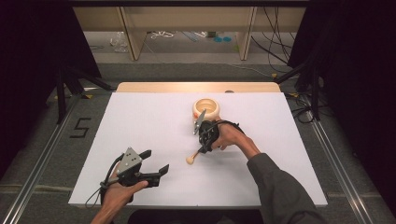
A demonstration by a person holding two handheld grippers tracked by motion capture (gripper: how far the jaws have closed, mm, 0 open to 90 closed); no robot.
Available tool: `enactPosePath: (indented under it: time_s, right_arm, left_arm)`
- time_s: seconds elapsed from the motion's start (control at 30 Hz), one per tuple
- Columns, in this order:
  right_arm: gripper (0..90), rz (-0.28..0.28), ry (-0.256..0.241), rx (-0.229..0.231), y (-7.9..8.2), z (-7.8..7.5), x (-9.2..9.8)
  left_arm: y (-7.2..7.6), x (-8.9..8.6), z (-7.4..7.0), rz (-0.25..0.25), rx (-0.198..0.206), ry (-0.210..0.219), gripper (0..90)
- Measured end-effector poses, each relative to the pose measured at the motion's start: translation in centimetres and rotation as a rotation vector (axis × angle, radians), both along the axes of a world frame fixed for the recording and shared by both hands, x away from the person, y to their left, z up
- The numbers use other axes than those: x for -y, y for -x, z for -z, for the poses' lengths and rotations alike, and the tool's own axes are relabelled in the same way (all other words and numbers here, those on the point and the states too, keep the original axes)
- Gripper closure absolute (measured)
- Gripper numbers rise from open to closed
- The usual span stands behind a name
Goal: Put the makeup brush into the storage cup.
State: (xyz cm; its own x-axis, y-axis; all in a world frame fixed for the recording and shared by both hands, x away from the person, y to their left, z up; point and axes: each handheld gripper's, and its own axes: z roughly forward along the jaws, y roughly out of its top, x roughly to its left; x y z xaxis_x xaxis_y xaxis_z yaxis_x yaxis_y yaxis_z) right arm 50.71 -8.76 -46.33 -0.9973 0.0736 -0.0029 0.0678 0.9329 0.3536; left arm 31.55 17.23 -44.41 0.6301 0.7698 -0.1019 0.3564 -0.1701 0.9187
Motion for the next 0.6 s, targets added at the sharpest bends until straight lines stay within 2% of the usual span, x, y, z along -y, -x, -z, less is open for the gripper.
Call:
enactPosePath:
  time_s: [0.23,0.27,0.37,0.6]
  right_arm:
    - [59.4,-0.039,0.043,0.012,0.09,-0.22,-0.21]
    - [60.0,-0.032,0.056,0.003,0.22,-0.28,-0.35]
    - [62.3,-0.062,0.073,0.017,0.15,-0.33,-0.69]
    - [66.4,-0.064,0.094,0.003,0.26,-0.43,-0.98]
  left_arm:
    - [-0.02,-0.07,-0.04,0.003,0.006,-0.009,15.9]
    - [-0.02,-0.06,-0.03,0.003,0.005,-0.009,15.9]
    - [-0.01,-0.07,-0.05,0.004,0.005,-0.009,15.9]
    - [0.0,-0.08,-0.05,0.004,0.005,-0.01,15.9]
